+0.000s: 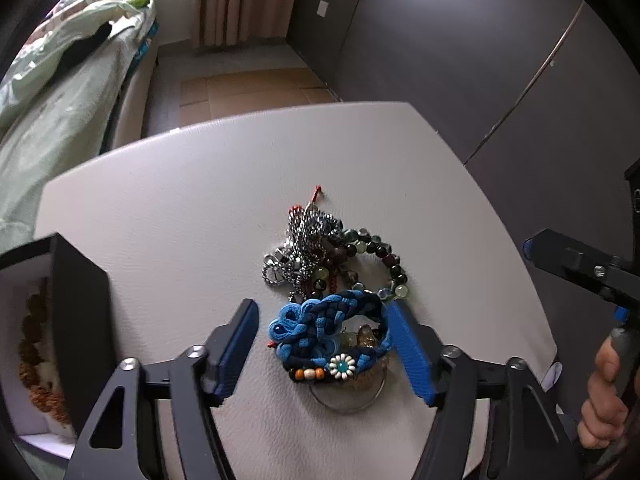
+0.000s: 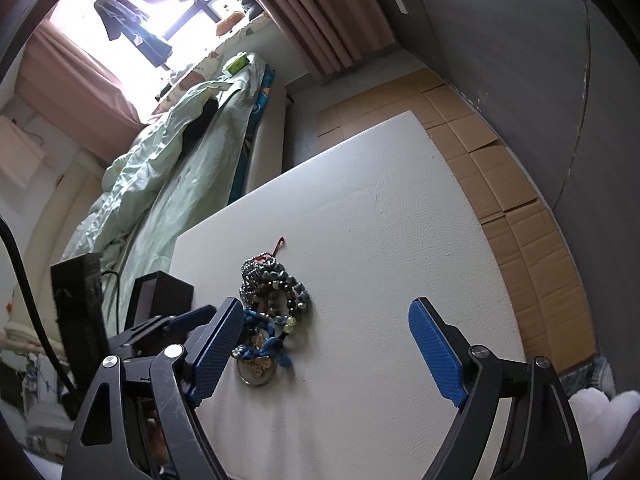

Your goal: Organize jewelry

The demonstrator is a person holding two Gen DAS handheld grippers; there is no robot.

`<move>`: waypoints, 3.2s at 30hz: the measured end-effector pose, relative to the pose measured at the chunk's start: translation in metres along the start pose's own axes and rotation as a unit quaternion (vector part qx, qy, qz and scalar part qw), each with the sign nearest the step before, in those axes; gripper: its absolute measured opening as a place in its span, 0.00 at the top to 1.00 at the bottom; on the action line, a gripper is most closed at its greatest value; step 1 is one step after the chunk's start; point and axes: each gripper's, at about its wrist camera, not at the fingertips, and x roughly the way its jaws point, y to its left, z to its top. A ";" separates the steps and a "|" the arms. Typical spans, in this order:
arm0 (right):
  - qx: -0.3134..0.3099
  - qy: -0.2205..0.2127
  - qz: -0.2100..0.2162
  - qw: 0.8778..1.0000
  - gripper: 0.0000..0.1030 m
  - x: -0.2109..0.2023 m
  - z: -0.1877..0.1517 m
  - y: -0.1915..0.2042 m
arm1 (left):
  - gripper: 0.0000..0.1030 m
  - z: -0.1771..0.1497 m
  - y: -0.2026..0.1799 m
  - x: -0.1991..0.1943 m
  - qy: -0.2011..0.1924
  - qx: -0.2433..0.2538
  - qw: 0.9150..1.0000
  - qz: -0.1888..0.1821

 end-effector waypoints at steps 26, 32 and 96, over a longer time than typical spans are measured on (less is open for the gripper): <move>-0.012 0.049 -0.005 0.999 0.51 0.046 -0.005 0.019 | 0.85 0.003 0.043 -0.065 -0.116 -0.083 0.989 -0.046; -0.021 0.070 -0.014 0.997 0.60 0.067 -0.002 0.028 | 0.85 0.001 0.055 -0.073 -0.124 -0.091 0.987 -0.046; 0.100 0.106 0.047 0.988 0.90 0.072 -0.016 -0.012 | 0.85 -0.030 0.109 -0.120 -0.166 -0.138 0.976 -0.006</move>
